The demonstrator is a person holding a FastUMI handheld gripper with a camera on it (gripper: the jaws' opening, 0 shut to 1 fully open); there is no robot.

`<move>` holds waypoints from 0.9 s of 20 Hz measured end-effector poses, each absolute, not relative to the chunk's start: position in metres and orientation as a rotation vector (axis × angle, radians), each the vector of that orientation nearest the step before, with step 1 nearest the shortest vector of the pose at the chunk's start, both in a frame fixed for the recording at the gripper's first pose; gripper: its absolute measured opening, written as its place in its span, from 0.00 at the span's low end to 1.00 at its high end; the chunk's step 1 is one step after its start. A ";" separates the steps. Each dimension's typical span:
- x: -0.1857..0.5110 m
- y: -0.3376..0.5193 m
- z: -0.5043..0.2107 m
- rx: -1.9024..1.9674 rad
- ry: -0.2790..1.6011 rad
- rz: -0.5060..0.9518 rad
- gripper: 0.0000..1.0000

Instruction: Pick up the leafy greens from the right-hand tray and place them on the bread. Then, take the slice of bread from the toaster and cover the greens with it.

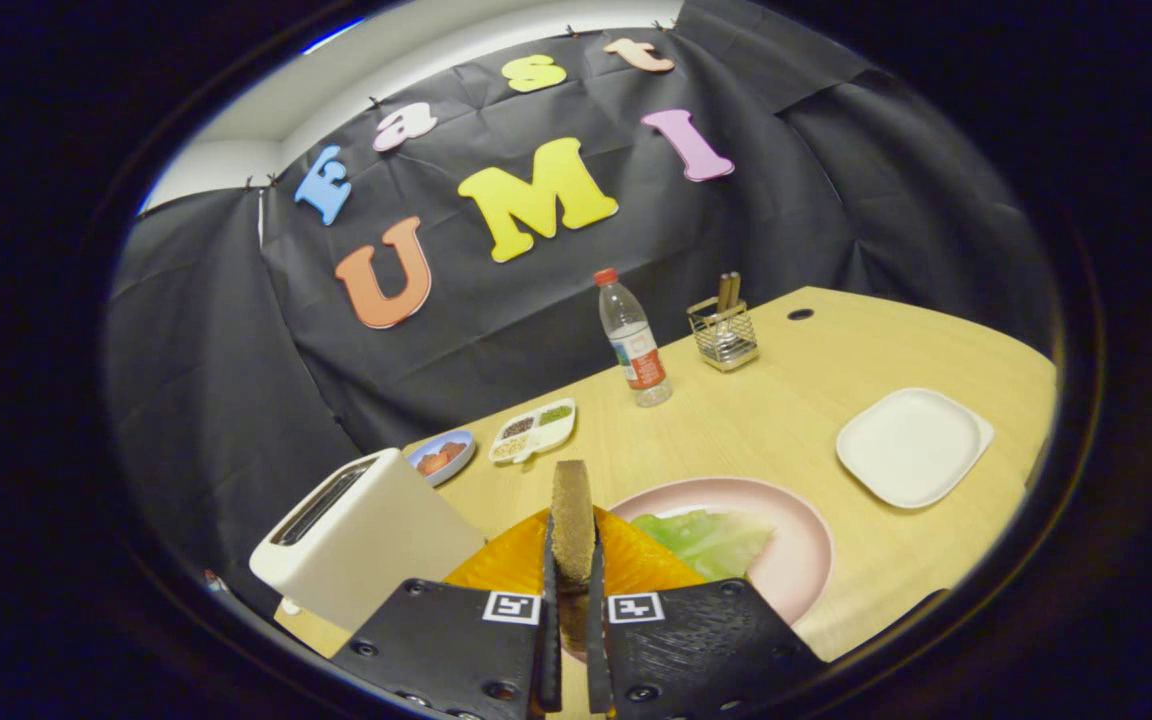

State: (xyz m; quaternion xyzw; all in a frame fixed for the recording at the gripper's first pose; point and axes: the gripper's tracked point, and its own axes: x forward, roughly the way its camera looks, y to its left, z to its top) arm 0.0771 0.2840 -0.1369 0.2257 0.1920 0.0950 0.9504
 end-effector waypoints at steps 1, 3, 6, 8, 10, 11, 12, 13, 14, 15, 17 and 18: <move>0.077 0.279 -0.139 0.464 0.395 0.187 0.10; 0.079 0.268 -0.145 0.466 0.399 0.177 0.13; 0.078 0.256 -0.155 0.481 0.415 0.169 0.17; 0.079 0.249 -0.162 0.477 0.424 0.158 0.20; 0.080 0.245 -0.168 0.482 0.434 0.152 0.30; 0.081 0.242 -0.169 0.483 0.439 0.147 0.36; 0.082 0.238 -0.172 0.482 0.441 0.142 0.42; 0.082 0.235 -0.176 0.478 0.446 0.135 0.48; 0.083 0.232 -0.178 0.479 0.452 0.131 0.52; 0.085 0.230 -0.180 0.481 0.455 0.126 0.56; 0.086 0.224 -0.179 0.478 0.454 0.122 0.62; 0.086 0.222 -0.177 0.472 0.447 0.122 0.65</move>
